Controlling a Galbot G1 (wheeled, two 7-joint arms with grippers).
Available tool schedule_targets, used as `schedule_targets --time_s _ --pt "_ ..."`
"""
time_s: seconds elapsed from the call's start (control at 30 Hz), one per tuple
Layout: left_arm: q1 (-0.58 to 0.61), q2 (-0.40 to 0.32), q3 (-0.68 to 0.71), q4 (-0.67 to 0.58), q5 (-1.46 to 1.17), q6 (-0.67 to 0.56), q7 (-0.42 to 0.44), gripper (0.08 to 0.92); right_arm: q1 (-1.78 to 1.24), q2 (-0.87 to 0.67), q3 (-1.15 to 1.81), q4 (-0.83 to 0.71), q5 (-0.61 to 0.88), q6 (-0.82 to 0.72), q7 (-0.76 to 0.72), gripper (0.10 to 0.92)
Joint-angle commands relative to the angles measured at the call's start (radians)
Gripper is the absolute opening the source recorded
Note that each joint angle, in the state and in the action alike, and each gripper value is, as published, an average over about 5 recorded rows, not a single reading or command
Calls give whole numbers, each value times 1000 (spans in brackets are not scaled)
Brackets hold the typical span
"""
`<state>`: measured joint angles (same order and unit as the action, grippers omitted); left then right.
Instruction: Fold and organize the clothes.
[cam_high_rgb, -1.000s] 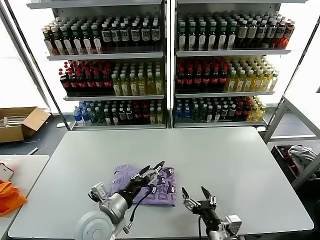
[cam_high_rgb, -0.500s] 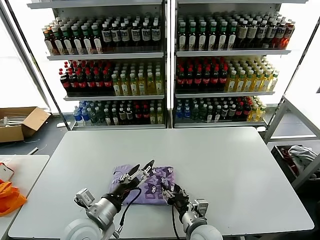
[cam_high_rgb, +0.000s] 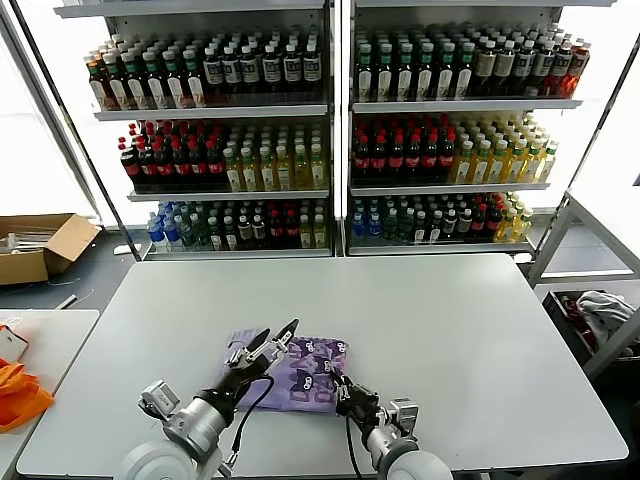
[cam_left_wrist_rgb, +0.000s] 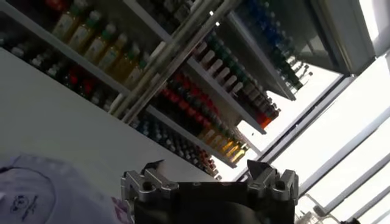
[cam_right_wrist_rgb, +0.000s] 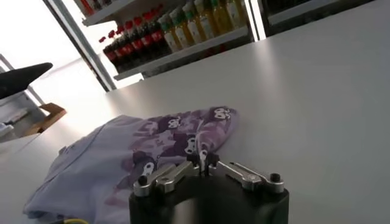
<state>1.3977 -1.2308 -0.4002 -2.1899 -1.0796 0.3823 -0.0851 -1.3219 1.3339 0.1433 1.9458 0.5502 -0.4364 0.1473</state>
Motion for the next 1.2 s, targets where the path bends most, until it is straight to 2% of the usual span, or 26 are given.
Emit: schedule_targets --time_s 0.03,0.37,0.6,0.73,0.9,1.03,1.2 --pt "7 -7 -34 8 25 -1 9 823 -102 -81 122 93 -53 -33 -95 141" --pt "16 11 -65 4 39 -3 18 823 -212 -158 300 142 -75 -9 -123 130" --pt "33 -10 -48 -25 65 5 27 823 -284 -109 336 206 -209 110 -126 156" --pt "67 -21 -53 -49 79 4 32 823 -310 -95 366 251 -237 191 -89 247" --pt "99 -34 -58 -67 95 1 41 823 -289 -93 311 300 -278 221 -41 403" --pt "85 -38 -64 -67 103 1 39 823 -172 -93 176 268 -311 208 -26 516" --pt "73 -30 -79 -64 133 1 39 823 37 -84 -69 180 -315 119 2 663"
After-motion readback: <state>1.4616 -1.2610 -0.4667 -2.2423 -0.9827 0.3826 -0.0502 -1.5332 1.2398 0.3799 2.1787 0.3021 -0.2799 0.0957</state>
